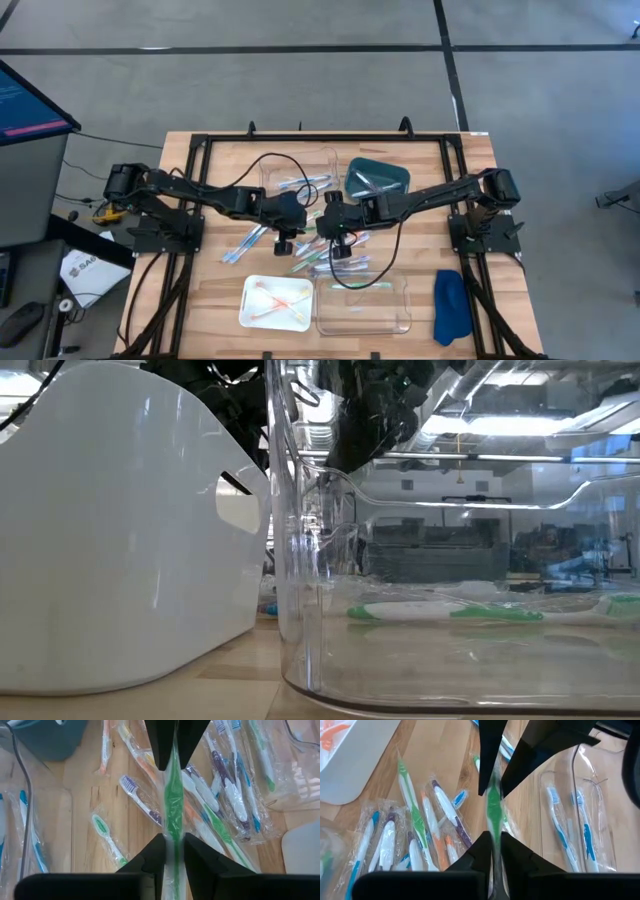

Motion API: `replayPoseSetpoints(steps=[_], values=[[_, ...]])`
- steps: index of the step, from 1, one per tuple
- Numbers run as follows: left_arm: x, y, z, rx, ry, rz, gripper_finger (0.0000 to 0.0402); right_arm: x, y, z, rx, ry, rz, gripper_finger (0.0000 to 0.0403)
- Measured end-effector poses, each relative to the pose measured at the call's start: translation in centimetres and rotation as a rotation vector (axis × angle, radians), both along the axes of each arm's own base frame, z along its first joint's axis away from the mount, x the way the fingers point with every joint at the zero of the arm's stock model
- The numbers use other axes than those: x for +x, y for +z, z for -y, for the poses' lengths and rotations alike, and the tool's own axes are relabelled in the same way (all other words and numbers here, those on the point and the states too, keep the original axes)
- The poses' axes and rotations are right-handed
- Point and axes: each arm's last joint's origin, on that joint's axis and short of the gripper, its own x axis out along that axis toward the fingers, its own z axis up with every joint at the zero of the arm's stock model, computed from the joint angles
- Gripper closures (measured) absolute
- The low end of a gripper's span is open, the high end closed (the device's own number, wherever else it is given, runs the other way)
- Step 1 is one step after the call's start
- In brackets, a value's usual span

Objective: Pick & Place Toothbrushes
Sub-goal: Put the green toothbrush into the bottom transparent bin

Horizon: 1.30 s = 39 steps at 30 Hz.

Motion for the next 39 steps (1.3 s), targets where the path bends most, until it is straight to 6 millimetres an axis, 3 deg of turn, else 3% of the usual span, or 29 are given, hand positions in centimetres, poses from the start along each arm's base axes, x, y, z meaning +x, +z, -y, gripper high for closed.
replayPoseSetpoints(steps=[10, 17, 20, 25, 33, 36, 39], values=[[0.0, 0.1, 0.0, 0.011, -0.012, 0.004, 0.0333, -0.6, -0.5, 0.0, 0.001, 0.005, -0.075, 0.0380], [-1.3, 2.3, 0.0, 0.013, -0.018, 0.087, 0.0332, -1.0, -0.4, 0.0, -0.004, 0.000, -0.103, 0.0380], [-2.8, 3.6, 0.1, 0.009, -0.022, 0.140, 0.0334, -1.8, 1.1, 0.1, 0.003, -0.013, -0.085, 0.0380], [-6.0, 5.5, 0.0, -0.012, -0.004, 0.240, 0.0337, -4.8, 4.7, -0.6, -0.041, -0.077, -0.048, 0.0380], [-9.5, 6.9, -0.2, -0.033, 0.025, 0.406, 0.0339, -11.1, 11.6, -4.2, 0.155, -0.058, 0.169, 0.0380], [-10.0, 7.2, -0.2, -0.041, 0.027, 0.457, 0.0341, -12.4, 12.2, -6.3, 0.226, -0.060, 0.193, 0.0380], [-10.1, 7.1, -0.1, -0.045, 0.023, 0.473, 0.0341, -13.4, 11.3, -8.5, 0.286, -0.067, 0.124, 0.0379]])
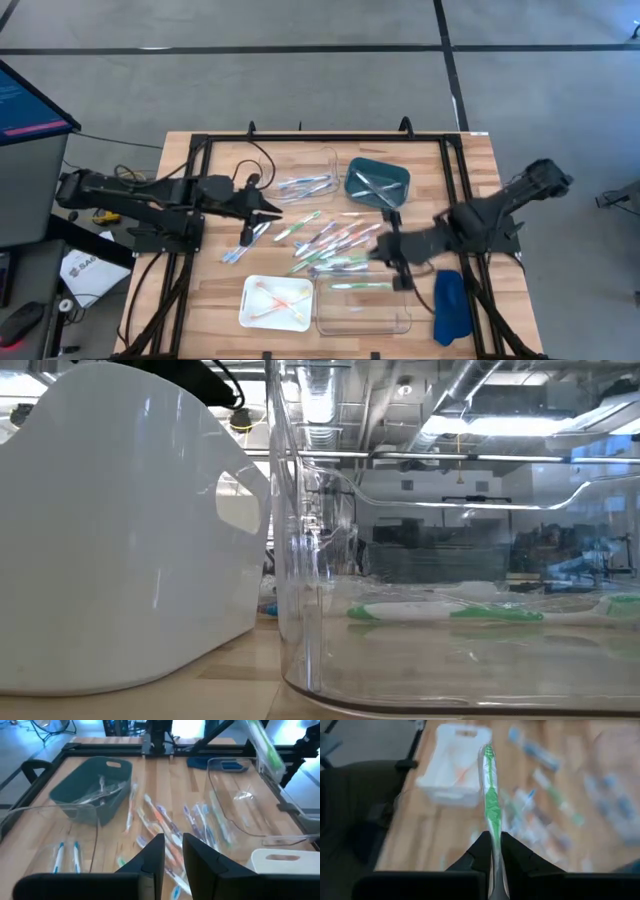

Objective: Pick & Place Toothbrushes
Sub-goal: Put the green toothbrush into the bottom transparent bin

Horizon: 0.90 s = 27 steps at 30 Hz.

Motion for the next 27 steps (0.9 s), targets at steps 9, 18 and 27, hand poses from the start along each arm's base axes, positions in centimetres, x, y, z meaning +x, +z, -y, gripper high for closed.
replayPoseSetpoints(steps=[9, 18, 27], values=[[0.3, 0.2, 0.3, -0.033, -0.001, 0.042, 0.0342, 0.5, -4.9, -6.0, 0.134, -0.004, -0.225, 0.0379], [0.4, 0.6, 1.8, -0.080, -0.062, 0.080, 0.0342, 2.4, -8.8, -9.1, 0.153, 0.005, -0.261, 0.0381], [1.3, 0.5, 6.2, -0.125, -0.245, 0.155, 0.0342, 3.5, -12.0, -10.0, 0.031, -0.152, -0.212, 0.0381]])
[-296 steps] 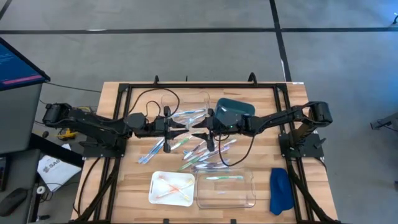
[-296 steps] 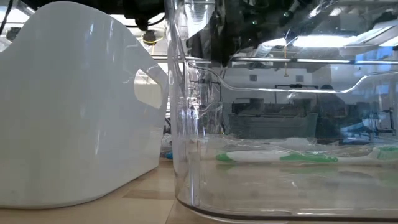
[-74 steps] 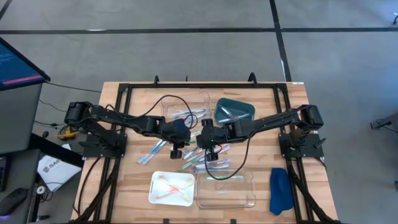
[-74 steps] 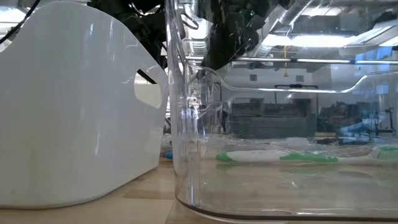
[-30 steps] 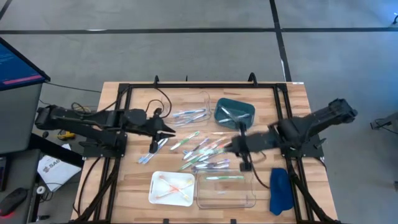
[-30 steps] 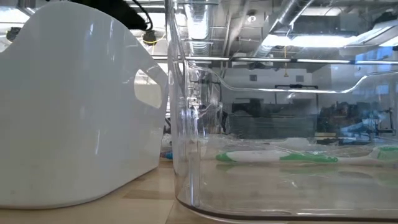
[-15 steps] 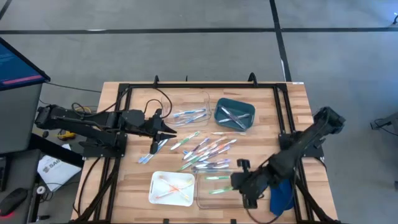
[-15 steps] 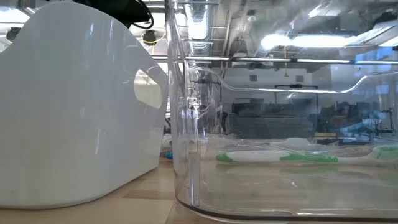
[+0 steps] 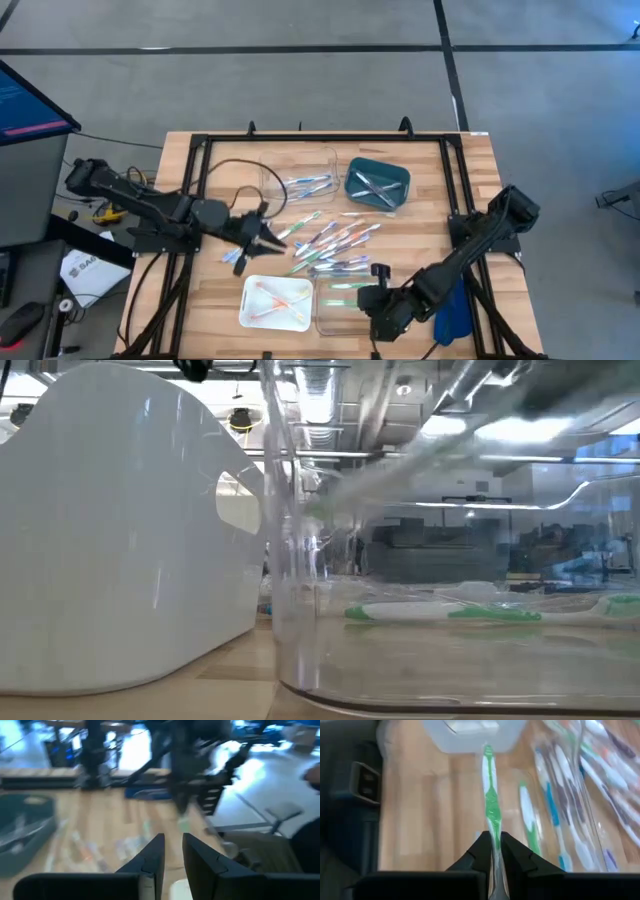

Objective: Pick & Place Toothbrushes
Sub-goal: Put the green toothbrush into the bottom transparent bin

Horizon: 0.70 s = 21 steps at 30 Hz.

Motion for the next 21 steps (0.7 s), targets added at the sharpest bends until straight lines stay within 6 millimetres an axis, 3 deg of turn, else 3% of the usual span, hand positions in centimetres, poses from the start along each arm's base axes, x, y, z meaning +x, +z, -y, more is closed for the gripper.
replayPoseSetpoints(steps=[5, 17, 21], values=[[0.3, 0.3, 1.8, -0.013, -0.072, 0.074, 0.0342, -0.3, -0.9, -0.2, 0.006, -0.054, -0.034, 0.0381], [0.3, 0.8, 1.9, -0.003, -0.076, 0.136, 0.0341, -1.1, -1.5, 0.6, -0.063, -0.137, -0.084, 0.0382], [0.3, 0.8, 1.9, 0.003, -0.078, 0.139, 0.0341, -1.1, -1.5, 0.6, -0.061, -0.136, -0.087, 0.0343]])
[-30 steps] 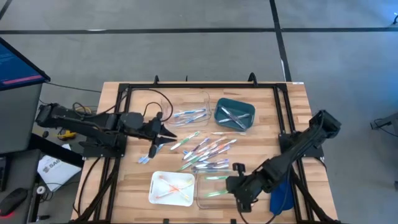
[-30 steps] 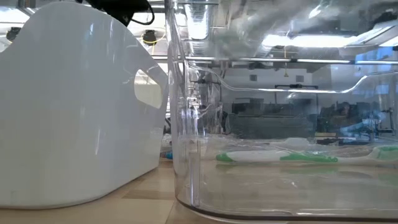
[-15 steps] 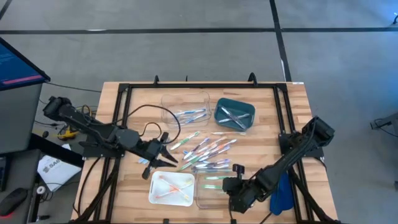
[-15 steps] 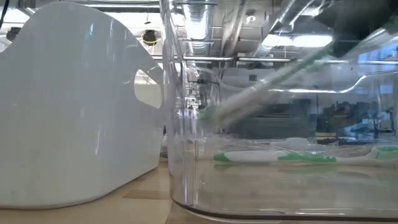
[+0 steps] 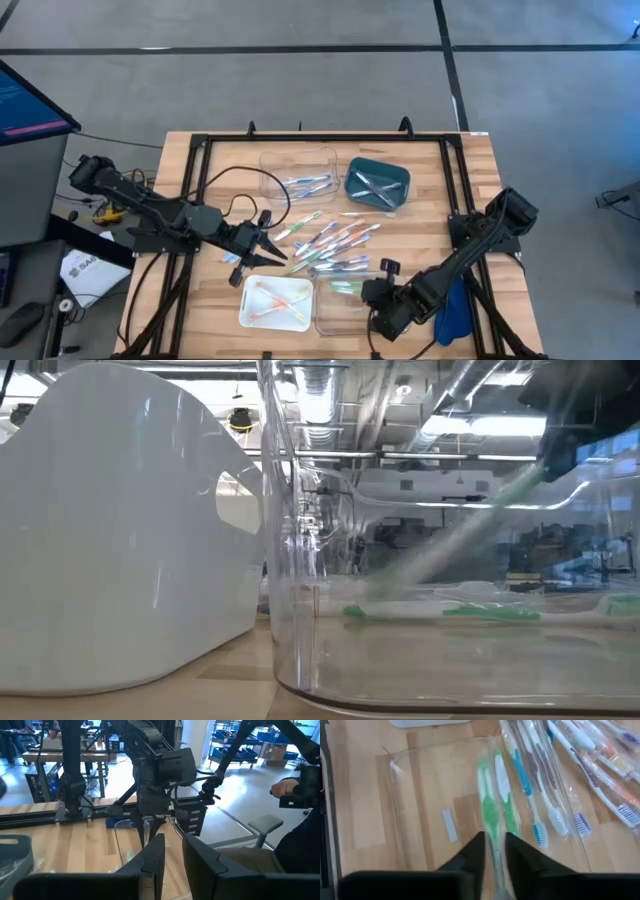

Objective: Pick & Place Toothbrushes
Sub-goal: Put the green toothbrush into the bottom transparent bin

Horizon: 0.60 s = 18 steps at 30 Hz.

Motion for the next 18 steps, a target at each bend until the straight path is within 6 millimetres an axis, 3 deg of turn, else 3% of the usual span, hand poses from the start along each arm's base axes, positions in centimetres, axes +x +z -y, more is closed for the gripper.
replayPoseSetpoints(steps=[10, 13, 18], values=[[0.0, 0.0, 0.0, 0.003, -0.001, 0.001, 0.0341, 0.0, 0.1, 0.0, -0.017, -0.011, 0.019, 0.0171], [0.0, 0.0, 0.0, 0.002, -0.001, 0.001, 0.0341, -0.3, 0.9, 0.1, -0.017, 0.027, 0.030, 0.0147], [0.0, 0.0, 0.0, 0.026, -0.004, 0.014, 0.0342, -0.6, 4.6, 0.6, -0.054, 0.074, 0.159, 0.0139]])
